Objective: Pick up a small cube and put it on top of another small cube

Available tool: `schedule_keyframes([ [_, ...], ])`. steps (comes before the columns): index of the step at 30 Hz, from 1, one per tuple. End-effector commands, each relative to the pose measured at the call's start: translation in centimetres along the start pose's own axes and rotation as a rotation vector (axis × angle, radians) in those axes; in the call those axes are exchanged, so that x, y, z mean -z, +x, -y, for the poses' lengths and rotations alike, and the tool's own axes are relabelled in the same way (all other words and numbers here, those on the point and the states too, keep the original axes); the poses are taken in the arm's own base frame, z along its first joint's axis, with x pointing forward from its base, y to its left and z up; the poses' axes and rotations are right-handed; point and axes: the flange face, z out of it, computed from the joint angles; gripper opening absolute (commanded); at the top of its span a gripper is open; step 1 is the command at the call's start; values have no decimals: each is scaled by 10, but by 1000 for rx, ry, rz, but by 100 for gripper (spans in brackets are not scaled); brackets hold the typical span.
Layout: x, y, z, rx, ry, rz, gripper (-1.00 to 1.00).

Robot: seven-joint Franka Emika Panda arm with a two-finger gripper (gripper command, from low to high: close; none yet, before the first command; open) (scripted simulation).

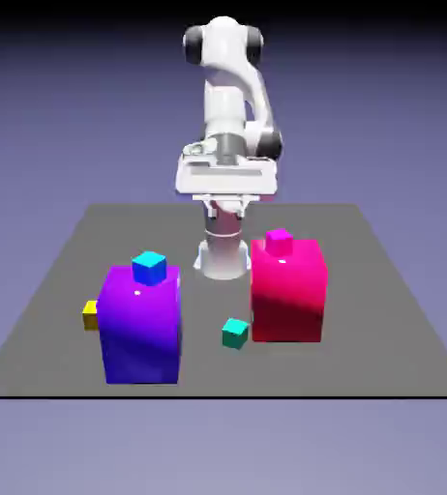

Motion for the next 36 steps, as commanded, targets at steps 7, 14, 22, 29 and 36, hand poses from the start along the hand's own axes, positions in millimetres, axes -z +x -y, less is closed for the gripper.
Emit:
schedule_keyframes([
  [7, -59, 80, -56, -244, -267, 129, 0],
  [14, -112, 140, -150, -525, -524, 291, 0],
  [22, -150, 177, -285, -859, -778, 491, 0],
  [29, -167, 153, -414, -1255, -897, 764, 0],
  [36, -171, 90, -521, -1708, -829, 1106, 0],
])
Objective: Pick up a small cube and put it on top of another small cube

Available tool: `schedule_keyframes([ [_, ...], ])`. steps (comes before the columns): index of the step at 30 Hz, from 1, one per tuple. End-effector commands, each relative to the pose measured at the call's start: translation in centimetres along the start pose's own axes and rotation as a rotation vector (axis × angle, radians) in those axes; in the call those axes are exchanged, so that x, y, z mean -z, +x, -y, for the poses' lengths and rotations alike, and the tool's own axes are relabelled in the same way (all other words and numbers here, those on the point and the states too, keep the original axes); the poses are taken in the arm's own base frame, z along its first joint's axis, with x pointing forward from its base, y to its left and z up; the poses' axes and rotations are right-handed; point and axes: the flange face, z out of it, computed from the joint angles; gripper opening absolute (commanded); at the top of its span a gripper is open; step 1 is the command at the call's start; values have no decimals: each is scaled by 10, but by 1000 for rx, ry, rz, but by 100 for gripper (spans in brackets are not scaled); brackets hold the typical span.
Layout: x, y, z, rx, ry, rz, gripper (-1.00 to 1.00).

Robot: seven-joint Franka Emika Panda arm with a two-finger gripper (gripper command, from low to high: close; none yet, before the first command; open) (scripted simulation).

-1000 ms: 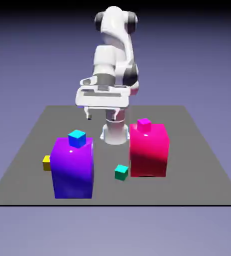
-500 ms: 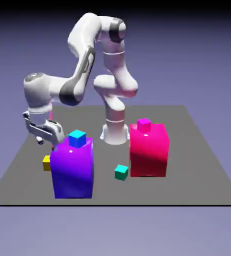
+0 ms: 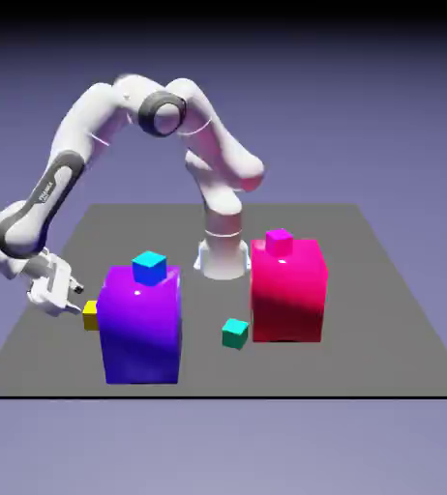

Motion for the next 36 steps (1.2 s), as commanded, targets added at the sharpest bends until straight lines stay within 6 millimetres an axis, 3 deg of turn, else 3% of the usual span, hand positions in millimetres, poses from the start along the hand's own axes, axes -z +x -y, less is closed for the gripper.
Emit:
schedule_keyframes([
  [1, 5, 16, -4, -24, 14, 63, 0],
  [3, 6, 17, -4, -25, 16, 67, 0],
  [6, -50, 24, 8, -25, 16, 67, 0],
  [7, -55, 25, 8, -25, 16, 67, 0],
  [8, -55, 25, 8, -25, 16, 67, -100],
  [9, -55, 25, 8, -25, 16, 67, -100],
  [12, 1, 17, -3, -25, 16, 67, -100],
  [13, -10, -2, 6, 8, -20, 54, -100],
  [14, -33, -27, 19, 54, -71, 36, -100],
  [15, -34, -49, 27, 116, -84, -16, -100],
  [20, 10, -166, 28, 356, -89, -264, -100],
  [26, 35, -310, -7, 576, -103, -488, -100],
  [33, 20, -385, -97, 398, -223, -358, -100],
  [36, 12, -351, -95, 244, -276, -229, -100],
])
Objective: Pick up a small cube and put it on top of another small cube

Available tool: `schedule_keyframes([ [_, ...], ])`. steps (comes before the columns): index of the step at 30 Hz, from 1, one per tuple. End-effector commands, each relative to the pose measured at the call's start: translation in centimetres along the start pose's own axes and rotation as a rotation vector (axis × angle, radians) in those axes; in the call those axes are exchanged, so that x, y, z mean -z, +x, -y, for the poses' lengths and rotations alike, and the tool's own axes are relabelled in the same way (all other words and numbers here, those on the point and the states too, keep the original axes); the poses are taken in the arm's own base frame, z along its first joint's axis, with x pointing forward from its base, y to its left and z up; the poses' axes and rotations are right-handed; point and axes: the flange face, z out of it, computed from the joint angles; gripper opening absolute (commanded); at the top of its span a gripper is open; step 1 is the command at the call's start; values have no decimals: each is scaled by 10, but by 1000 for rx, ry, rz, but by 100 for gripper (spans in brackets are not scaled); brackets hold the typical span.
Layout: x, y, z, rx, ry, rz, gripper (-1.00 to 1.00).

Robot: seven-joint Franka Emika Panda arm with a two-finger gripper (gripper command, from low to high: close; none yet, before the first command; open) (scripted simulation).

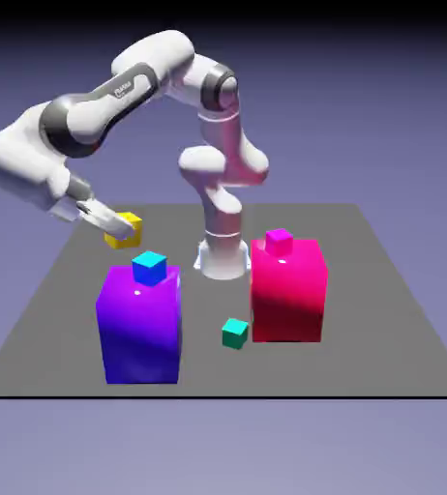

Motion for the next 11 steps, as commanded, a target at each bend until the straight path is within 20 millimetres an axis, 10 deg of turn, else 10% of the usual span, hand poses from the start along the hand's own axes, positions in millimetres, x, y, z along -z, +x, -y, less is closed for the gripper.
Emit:
schedule_keyframes([
  [1, 0, 0, 0, 0, -1, -1, -100],
  [8, -61, 12, 12, 0, -1, -1, -100],
  [9, -61, 12, 12, 0, -1, -1, 100],
  [11, -51, 10, 11, 0, 0, 0, 100],
])
